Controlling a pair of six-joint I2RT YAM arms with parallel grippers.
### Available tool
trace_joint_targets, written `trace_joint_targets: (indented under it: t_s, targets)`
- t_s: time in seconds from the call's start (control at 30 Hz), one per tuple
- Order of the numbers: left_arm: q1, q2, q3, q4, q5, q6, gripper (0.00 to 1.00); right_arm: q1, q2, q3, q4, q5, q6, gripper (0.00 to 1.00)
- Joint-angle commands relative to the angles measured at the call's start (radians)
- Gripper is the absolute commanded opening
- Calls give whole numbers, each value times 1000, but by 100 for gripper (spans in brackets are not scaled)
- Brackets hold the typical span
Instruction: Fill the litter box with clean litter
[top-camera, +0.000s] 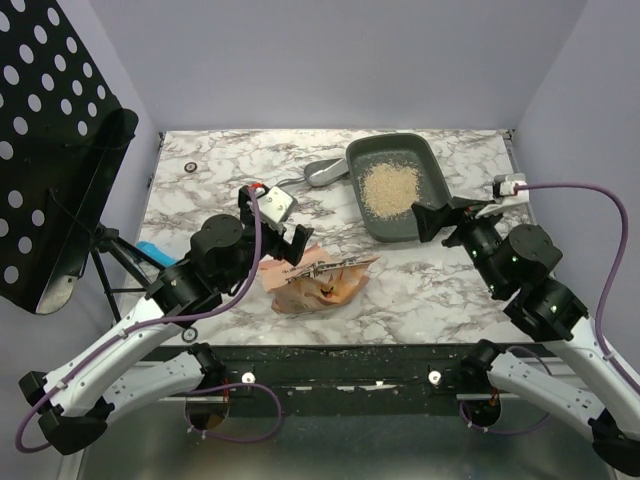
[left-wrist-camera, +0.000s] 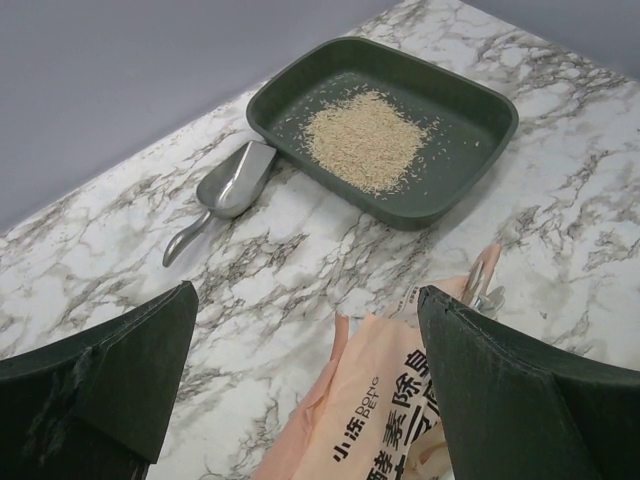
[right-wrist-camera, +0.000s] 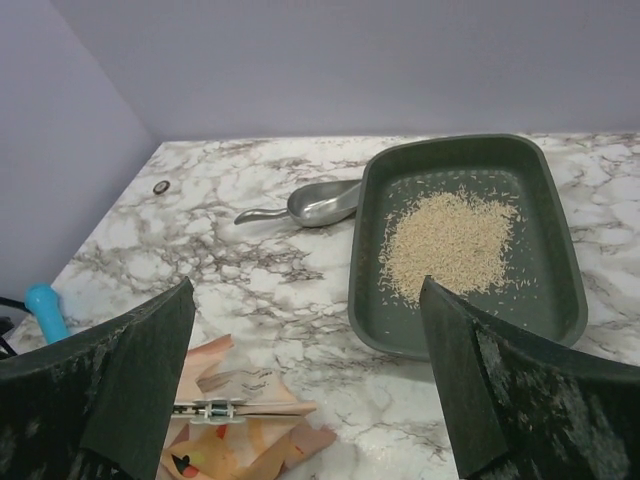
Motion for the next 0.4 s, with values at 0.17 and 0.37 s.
trace_joint_targets:
  t_s: [0.17,0.37]
  targets:
    - [1,-11,-58,122,-134,24,99,6,-102,-88,149,73,-49,100]
    - [1,-37,-108,135,-143,29,99,6,-72,-87,146,90,-41,100]
